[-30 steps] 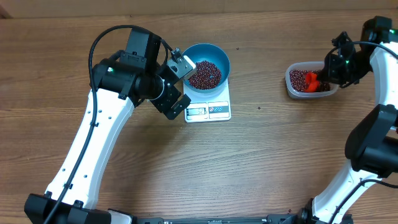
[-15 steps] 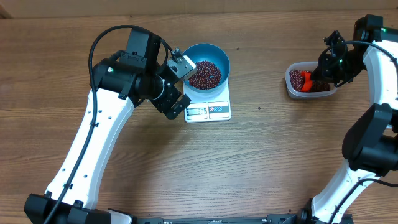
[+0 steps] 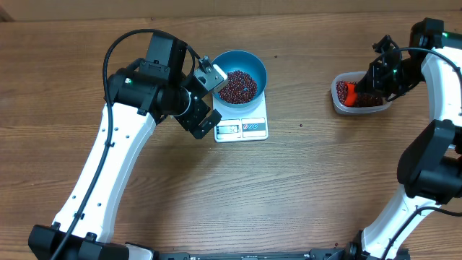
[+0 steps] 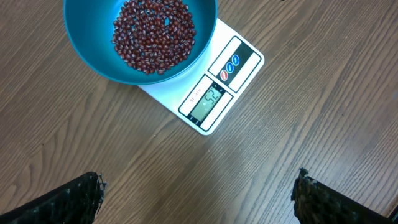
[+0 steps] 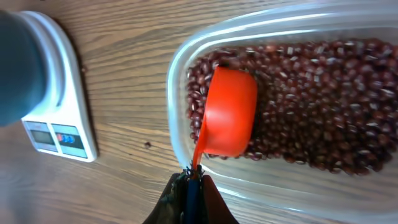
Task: Scoop item into bowl and weigh 150g on scale
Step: 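Scoop a third cup of beans from the tub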
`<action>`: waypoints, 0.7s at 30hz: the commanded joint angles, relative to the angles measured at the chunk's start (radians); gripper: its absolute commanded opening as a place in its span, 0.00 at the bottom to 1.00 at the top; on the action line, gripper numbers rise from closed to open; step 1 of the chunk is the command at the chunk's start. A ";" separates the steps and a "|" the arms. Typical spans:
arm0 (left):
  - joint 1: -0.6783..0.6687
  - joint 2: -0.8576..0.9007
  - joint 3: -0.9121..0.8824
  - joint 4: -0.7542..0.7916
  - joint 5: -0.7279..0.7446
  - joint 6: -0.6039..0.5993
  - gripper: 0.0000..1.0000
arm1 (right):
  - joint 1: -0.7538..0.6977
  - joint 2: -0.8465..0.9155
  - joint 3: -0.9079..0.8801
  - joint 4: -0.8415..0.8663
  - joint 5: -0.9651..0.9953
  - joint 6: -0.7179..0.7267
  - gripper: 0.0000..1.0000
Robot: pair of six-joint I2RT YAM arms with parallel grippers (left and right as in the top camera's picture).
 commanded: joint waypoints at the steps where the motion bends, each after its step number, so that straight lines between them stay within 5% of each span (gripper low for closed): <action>1: 0.003 0.006 -0.006 0.001 0.002 0.016 0.99 | -0.012 0.005 -0.012 0.002 -0.100 -0.018 0.04; 21: 0.003 0.006 -0.006 0.001 0.002 0.016 1.00 | -0.211 0.005 -0.011 -0.027 -0.287 -0.025 0.04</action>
